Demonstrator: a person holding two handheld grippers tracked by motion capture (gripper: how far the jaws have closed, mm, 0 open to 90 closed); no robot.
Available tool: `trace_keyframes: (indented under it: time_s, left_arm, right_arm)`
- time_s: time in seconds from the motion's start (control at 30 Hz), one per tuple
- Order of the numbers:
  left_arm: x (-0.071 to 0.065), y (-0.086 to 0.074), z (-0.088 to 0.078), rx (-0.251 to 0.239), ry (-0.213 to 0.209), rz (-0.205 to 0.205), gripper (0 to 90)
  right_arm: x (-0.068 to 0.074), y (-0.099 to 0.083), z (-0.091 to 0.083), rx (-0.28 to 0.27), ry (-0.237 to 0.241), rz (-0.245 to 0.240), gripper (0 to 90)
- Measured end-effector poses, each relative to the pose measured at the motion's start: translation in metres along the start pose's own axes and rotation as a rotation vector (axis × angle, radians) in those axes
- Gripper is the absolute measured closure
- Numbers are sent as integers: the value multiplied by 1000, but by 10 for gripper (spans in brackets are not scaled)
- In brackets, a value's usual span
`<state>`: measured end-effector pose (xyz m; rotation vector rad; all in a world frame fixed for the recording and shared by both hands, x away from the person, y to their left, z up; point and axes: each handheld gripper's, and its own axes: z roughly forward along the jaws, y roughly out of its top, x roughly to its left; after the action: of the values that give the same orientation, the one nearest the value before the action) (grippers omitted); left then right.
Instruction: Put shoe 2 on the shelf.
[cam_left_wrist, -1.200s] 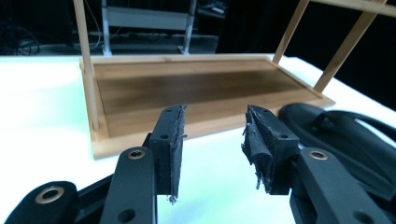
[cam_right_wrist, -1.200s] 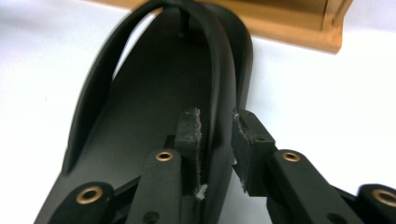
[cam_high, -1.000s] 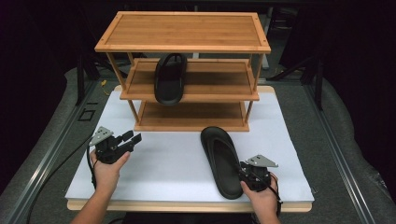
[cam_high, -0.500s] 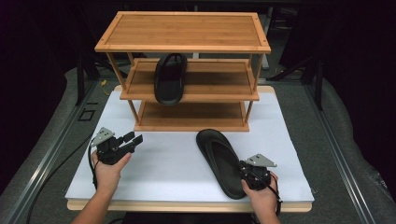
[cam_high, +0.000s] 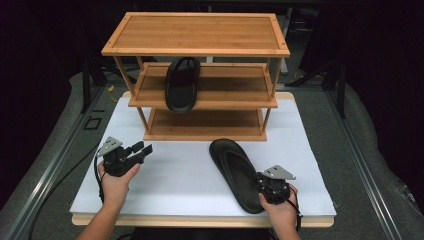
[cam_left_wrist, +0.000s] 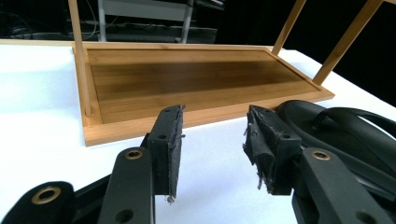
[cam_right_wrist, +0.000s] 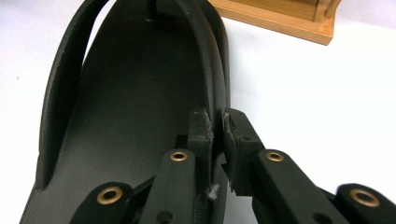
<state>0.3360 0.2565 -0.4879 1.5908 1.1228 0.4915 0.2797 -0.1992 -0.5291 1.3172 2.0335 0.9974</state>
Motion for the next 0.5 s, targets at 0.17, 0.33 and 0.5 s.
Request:
trace_keyframes:
  time_s: [0.17, 0.33, 0.5]
  left_arm:
    - [1, 0, 0, 1, 2, -2, 556]
    - [3, 0, -1, -6, 7, -8, 556]
    - [4, 1, -2, -10, 10, -14, 557]
  right_arm:
    - [-2, 3, -1, -10, -18, 0, 846]
    - [-4, 5, -7, -38, -14, 23, 850]
    - [-5, 6, -14, -63, 4, 53, 850]
